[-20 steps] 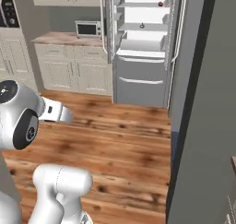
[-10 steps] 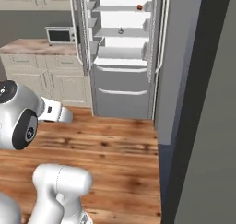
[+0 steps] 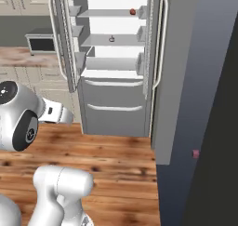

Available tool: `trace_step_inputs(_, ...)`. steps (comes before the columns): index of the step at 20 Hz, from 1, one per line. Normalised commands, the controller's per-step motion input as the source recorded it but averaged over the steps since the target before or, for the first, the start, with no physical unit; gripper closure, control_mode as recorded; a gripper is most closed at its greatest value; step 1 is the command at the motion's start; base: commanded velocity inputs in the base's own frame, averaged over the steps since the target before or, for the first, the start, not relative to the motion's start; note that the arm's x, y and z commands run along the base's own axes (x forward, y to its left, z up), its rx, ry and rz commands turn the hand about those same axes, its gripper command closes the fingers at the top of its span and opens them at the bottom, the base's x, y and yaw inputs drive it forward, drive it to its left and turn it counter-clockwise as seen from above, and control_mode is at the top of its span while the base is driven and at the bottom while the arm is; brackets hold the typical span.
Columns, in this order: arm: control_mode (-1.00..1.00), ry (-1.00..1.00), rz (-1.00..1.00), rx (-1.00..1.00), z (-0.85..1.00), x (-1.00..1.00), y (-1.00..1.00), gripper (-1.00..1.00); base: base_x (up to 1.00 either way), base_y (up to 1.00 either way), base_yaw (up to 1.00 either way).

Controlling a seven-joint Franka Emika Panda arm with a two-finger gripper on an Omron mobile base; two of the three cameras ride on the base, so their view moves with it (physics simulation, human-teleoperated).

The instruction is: Retrieve the bottle and the shaker from the cabinet and place them next to the mixing bowl on the counter. Then add garlic from the fridge to the mixing bowl.

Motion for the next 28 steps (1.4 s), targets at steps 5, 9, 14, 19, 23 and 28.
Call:
trace_step_inputs(5, 1.00, 0.00, 0.00, 0.00, 0.00, 0.00, 0.00, -1.00, 1.00, -0.05, -0.04)
trace_step_inputs(9, 1.00, 0.00, 0.00, 0.00, 0.00, 0.00, 0.00, -1.00, 1.00, -0.04, -0.03)
trace_step_inputs(14, 1.00, 0.00, 0.00, 0.00, 0.00, 0.00, 0.00, -1.00, 1.00, -0.20, -0.01)
trace_step_inputs(19, 1.00, 0.00, 0.00, 0.00, 0.00, 0.00, 0.00, -1.00, 0.93, -0.52, 0.14)
trace_step_inputs(23, 1.00, 0.00, 0.00, 0.00, 0.00, 0.00, 0.00, -1.00, 0.75, -0.04, 0.06)
trace_step_inputs(28, 1.00, 0.00, 0.00, 0.00, 0.00, 0.00, 0.00, -1.00, 0.92, 0.00, -0.02)
